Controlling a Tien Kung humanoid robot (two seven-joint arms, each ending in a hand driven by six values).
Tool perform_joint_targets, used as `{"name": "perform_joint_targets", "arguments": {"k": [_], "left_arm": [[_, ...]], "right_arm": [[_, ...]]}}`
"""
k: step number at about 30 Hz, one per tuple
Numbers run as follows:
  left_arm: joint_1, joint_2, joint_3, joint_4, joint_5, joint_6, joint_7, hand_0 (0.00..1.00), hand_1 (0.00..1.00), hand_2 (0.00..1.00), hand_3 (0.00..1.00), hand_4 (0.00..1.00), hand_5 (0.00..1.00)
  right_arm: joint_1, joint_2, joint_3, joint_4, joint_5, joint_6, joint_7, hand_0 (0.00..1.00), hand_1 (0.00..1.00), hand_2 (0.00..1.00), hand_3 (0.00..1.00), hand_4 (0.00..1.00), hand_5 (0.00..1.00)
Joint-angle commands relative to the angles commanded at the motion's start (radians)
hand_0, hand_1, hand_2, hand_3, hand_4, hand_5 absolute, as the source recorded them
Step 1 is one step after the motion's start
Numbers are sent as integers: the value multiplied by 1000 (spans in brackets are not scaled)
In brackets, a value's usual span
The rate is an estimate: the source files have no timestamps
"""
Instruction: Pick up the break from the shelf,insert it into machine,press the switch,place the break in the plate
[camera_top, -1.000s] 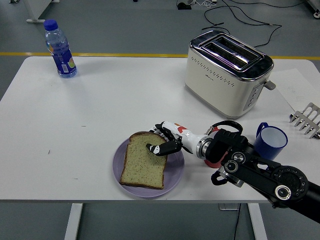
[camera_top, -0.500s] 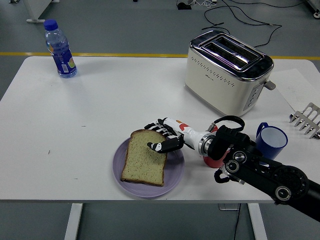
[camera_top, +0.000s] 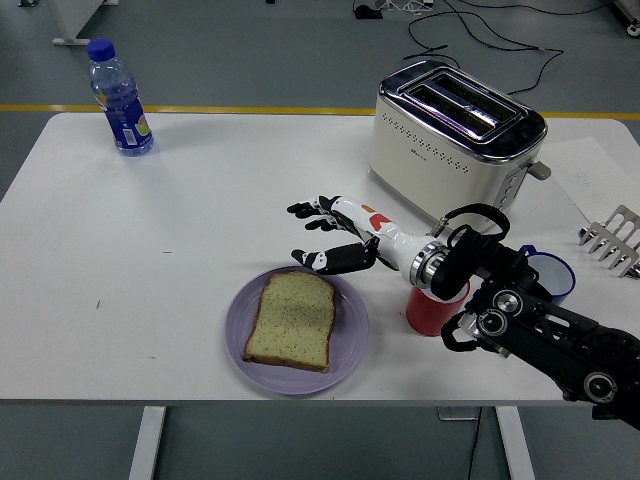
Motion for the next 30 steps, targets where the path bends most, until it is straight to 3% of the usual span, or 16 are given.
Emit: {"name": "perform_joint_targets", "arguments": {"k": [3, 5, 6, 9, 14, 18, 21, 30], "left_arm": [[1, 0, -1, 0, 2, 0, 0, 654, 594, 598, 603, 328, 949], [1, 1, -2, 0, 2, -1, 0, 654, 594, 598, 603, 328, 949], [1, 1, -1, 0, 1, -1, -1, 653, 591, 598, 603, 328, 949], [0, 1, 1, 0, -3, -1, -1, 653, 591, 598, 603, 328, 949], [-1, 2, 3, 0, -8, 0, -1, 653, 591, 598, 604, 328, 949], [-2, 2, 3, 0, -8, 0, -1, 653, 591, 597, 602, 328, 949], [-1, 2, 2, 0, -8, 0, -1, 653, 591, 597, 602, 328, 949], [-3, 2, 2, 0, -9, 1, -1, 653, 591, 595, 602, 328, 949]], "right_arm": [[-6, -18, 37, 45, 87, 26, 61, 851, 791, 812, 784, 706, 157], [-10, -37, 86, 94, 170, 70, 127, 851, 791, 812, 784, 706, 157], [-11, -42, 97, 104, 214, 80, 145, 733, 684, 671, 635, 565, 189], [-21, -66, 176, 162, 334, 127, 218, 733, 684, 671, 635, 565, 189], [-41, -99, 328, 204, 539, 98, 374, 721, 683, 679, 631, 563, 206], [-54, -124, 435, 165, 691, 50, 464, 743, 697, 713, 658, 568, 221], [-63, -136, 495, 135, 792, 27, 488, 743, 697, 713, 658, 568, 221], [-126, -170, 686, -104, 926, -25, 508, 789, 719, 748, 691, 547, 271]]}}
